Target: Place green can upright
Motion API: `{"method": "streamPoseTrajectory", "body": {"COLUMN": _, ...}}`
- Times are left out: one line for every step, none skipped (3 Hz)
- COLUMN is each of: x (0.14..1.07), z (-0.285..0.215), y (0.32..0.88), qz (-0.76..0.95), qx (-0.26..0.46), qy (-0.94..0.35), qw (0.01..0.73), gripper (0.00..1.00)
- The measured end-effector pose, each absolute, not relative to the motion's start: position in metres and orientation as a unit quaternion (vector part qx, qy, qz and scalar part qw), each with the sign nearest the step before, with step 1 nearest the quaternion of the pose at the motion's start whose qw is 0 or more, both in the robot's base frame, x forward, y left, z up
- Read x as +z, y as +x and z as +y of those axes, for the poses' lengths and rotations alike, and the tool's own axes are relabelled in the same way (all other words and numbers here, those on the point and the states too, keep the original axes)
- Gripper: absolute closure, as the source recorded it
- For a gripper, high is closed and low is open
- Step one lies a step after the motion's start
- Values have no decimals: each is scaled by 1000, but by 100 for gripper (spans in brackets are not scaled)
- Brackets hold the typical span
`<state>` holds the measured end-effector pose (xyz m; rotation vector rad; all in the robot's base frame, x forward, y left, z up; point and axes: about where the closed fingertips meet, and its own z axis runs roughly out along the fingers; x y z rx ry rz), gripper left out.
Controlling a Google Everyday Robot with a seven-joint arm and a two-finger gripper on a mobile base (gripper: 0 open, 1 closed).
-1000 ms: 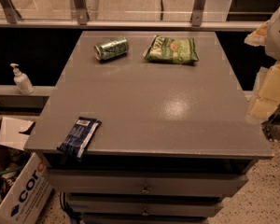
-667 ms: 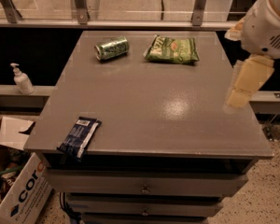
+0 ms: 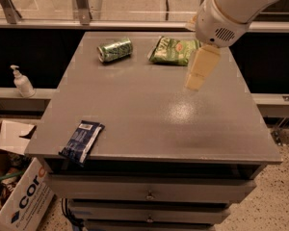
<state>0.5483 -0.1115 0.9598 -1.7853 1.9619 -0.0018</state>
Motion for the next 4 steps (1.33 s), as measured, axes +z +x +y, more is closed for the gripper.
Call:
{"method": "streamPoseTrajectory", "body": {"x": 956, "z": -80, "y": 581, "qz": 697, "qx": 7, "qy": -663, "qw": 271, "gripper": 0}}
{"method": "streamPoseTrajectory", "body": {"x": 957, "z": -80, "y": 581, "qz": 697, "qx": 7, "qy": -663, "qw": 271, "gripper": 0}}
{"method": "streamPoseTrajectory", "body": {"x": 958, "z": -79, "y": 583, "qz": 691, "qx": 10, "qy": -667, "qw": 278, "gripper": 0}}
{"method": "streamPoseTrajectory", "body": {"x": 951, "z": -61, "y": 602, "qz": 681, "qx": 10, "qy": -676, "qw": 280, "gripper": 0}}
